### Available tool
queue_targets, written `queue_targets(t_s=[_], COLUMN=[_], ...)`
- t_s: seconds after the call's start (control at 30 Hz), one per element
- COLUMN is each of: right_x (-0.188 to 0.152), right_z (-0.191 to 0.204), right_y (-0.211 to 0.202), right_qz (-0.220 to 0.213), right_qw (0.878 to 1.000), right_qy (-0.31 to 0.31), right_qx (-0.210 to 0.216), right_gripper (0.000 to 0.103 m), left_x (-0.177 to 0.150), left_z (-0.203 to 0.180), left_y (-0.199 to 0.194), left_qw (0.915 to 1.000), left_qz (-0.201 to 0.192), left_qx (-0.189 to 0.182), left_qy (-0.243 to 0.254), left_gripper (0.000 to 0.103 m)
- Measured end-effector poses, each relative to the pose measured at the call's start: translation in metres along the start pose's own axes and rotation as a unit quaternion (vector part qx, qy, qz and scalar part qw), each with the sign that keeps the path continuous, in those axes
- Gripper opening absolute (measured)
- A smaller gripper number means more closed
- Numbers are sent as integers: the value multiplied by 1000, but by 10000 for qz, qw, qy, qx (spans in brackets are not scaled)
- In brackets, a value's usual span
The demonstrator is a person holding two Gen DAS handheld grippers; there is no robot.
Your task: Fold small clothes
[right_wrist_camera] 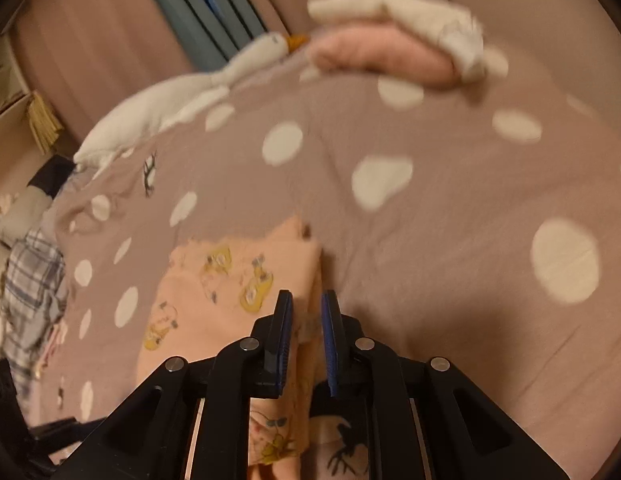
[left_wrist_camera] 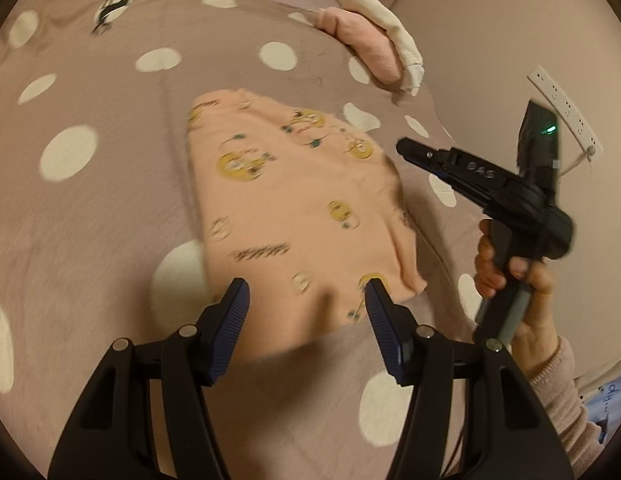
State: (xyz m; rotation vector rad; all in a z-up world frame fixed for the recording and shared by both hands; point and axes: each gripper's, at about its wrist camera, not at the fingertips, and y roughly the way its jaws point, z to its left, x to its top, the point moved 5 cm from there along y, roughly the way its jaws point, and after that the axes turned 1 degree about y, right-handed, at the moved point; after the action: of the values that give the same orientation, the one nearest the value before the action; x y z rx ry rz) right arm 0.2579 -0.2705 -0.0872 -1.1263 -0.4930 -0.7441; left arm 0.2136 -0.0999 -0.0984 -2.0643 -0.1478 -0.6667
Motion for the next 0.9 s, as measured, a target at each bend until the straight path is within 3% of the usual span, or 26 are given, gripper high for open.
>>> queue_targets(t_s=[0.17,0.3,0.43,0.7,0.8,0.9], right_x=[1,-5,-8,4,3,-8], right_z=[27,31,22,7,10,18], right_y=[16,45,72,65,40,15], right_qz=[441,754,1022,708,432,372], right_qw=[9967,9943,9935,9974,9989,9977], right_qy=[-570,-680,-496,105,-159,-449], right_qx=[384,336,-30,-61,-3,335], right_gripper=[13,13,13,12,12,12], left_x=[2,-10,-15,-18,-13,5], left_z=[-8,2,5,3,4,7], left_y=[27,50,47,34,21,12], left_qw=[9993,9978,9980,9977,9986,9995], left_qz=[228,566,552,591,447,191], left_qx=[133,187,68,-32,-165,-220], left_qy=[276,289,309,345,241,119], left_gripper=[38,37,36,37,37,37])
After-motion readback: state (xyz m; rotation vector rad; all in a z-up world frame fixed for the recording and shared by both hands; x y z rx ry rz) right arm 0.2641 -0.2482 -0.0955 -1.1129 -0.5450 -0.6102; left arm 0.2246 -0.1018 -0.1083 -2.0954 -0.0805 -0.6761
